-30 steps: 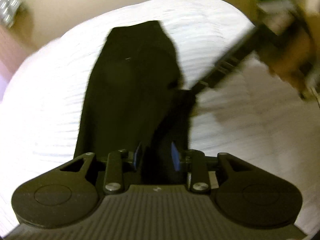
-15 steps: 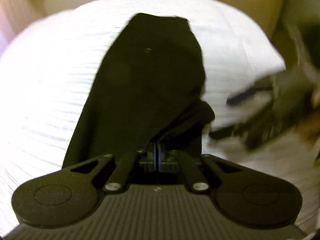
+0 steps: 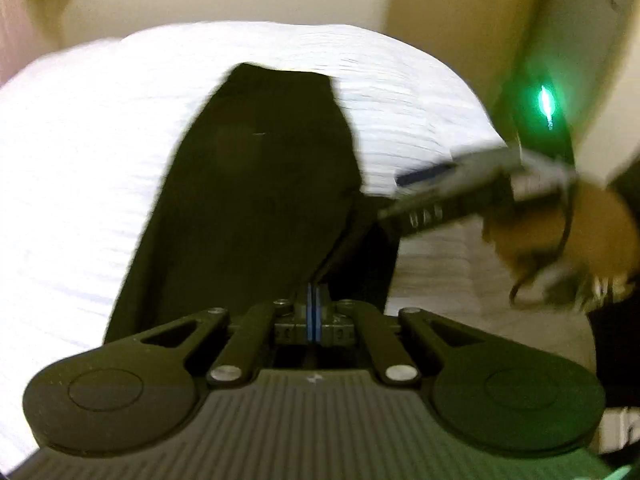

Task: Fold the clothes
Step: 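Hold the trouser hem with the left gripper and smooth the strip, then grasp the trouser end with the left gripper while the right gripper grasps the other end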

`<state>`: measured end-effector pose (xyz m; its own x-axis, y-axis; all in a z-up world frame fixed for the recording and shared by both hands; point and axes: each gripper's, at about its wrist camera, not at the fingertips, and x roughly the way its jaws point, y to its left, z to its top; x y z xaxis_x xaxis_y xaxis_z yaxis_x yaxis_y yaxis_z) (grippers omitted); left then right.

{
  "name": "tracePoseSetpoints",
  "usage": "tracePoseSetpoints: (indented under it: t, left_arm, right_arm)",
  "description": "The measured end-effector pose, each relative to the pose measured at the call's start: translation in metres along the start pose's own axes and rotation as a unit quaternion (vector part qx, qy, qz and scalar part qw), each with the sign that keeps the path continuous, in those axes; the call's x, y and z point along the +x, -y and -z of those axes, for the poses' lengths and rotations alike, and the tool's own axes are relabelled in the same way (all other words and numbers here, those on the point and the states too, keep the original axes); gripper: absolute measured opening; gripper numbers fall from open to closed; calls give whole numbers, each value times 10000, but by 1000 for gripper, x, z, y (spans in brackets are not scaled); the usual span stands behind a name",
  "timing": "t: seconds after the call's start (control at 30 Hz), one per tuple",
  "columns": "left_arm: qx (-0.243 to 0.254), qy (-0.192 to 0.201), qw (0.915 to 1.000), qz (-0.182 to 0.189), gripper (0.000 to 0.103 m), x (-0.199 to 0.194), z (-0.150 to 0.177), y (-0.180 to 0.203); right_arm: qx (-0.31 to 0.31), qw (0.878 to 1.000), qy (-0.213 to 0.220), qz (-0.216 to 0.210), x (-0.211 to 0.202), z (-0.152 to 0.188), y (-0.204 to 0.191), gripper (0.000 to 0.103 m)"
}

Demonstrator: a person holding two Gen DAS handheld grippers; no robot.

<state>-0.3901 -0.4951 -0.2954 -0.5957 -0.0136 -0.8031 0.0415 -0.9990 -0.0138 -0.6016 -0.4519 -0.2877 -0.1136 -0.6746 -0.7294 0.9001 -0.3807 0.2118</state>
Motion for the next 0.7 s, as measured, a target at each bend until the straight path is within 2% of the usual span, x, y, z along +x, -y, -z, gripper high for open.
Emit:
tracePoseSetpoints:
  t: [0.07,0.13,0.33,0.4,0.57,0.7]
  left_arm:
    - [375,-24,9993,1,0,3,0,23]
    - [609,-155,9980,-90,0,13,6,43]
    - [1033,-519,9925,-397,1,27,25,71]
    - [1008,-610,9921,-432,2,30,30,73]
    - [934,-662,9931,-247,6,24,33,87]
    - [381,-472,9981,-146,9,1,33,85]
  right_arm:
    - [-158,9999,-23,32,-17,2,11,89]
    - [-231,9994,-230,146,-23,9,18,89]
    - [-696,9944,-616,502,-27,21,8,89]
    - [-667,9939,-774,426,-28,24,14,89]
    - [-453,9935,-1035,143,-46,28,24,89]
    - [-80,9944,-995,-345,-68,14,35,89]
